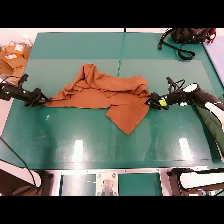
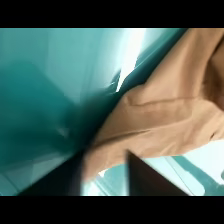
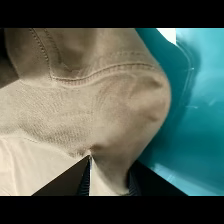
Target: Fold the shirts.
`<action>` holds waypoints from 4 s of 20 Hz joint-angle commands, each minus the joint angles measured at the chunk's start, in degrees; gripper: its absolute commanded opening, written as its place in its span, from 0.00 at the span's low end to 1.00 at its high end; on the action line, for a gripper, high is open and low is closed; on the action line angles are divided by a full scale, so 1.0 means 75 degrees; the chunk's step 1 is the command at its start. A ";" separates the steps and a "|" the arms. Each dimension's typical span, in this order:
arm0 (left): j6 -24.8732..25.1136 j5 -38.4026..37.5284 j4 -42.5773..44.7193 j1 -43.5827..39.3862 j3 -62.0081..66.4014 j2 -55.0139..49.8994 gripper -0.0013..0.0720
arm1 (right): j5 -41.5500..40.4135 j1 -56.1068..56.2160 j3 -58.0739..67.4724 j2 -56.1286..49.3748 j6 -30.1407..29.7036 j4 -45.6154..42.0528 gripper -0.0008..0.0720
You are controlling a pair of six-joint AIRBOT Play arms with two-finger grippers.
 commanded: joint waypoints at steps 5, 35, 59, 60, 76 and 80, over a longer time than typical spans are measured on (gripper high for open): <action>0.0341 -0.0784 0.0254 -0.0146 -0.0006 -0.0058 0.17 | 0.0029 0.0134 0.0000 0.0003 0.0006 0.0175 0.41; -0.1014 0.1396 -0.1580 -0.0146 0.5179 0.7970 0.04 | 0.0087 -0.1614 0.7364 0.7044 0.1448 -0.1419 0.03; 0.0860 0.5365 -0.2908 -0.2375 0.0676 0.1037 0.04 | -0.1906 0.0061 0.5202 -0.2299 -0.0560 0.1037 0.04; 0.0851 0.5496 -0.2906 -0.2375 0.0918 0.0944 0.04 | -0.1912 0.0061 0.5569 -0.2463 -0.0560 0.1037 0.04; -0.0367 0.3573 -0.0323 -0.2375 0.1676 0.0332 0.04 | -0.0099 -0.0493 0.6761 -0.2967 -0.0434 -0.0256 0.03; -0.0833 0.2468 0.0650 -0.2375 0.1492 0.0332 0.04 | 0.1658 -0.0953 0.6618 -0.2943 -0.0332 -0.1163 0.03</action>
